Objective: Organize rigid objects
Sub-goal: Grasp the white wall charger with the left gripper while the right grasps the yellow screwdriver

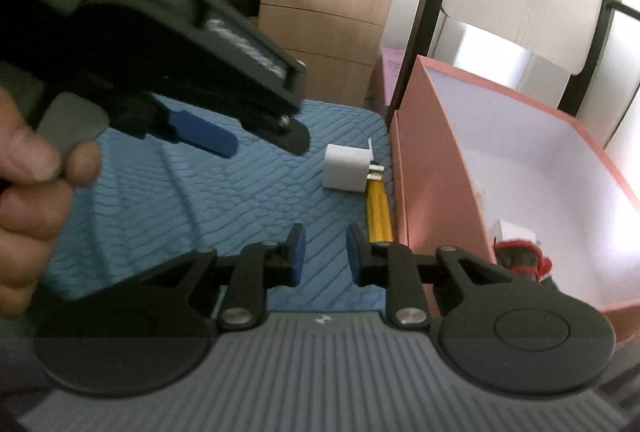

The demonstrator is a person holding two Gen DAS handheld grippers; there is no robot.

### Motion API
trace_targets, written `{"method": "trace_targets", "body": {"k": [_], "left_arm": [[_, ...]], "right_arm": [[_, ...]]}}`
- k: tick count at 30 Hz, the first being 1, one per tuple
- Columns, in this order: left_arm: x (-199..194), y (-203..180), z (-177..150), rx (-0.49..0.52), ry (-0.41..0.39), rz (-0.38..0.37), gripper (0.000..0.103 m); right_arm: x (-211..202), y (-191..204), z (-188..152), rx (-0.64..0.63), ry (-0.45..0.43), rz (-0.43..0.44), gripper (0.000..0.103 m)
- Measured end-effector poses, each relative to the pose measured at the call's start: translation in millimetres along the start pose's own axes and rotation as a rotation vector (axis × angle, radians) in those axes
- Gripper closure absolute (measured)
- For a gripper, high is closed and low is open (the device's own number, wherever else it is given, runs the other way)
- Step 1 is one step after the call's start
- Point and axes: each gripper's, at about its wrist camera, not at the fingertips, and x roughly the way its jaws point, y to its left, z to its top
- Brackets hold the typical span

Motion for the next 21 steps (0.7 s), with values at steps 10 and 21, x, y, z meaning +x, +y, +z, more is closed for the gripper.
{"method": "trace_targets", "body": {"k": [10, 21], "left_arm": [[56, 0, 26, 0.021, 0.035, -0.034, 0.049], [82, 2, 39, -0.011, 0.084, -0.079, 0.049]], "right_arm": [[50, 5, 0, -0.05, 0.022, -0.141, 0.079], [79, 15, -6, -0.157, 0.031, -0.231, 0.085]]}}
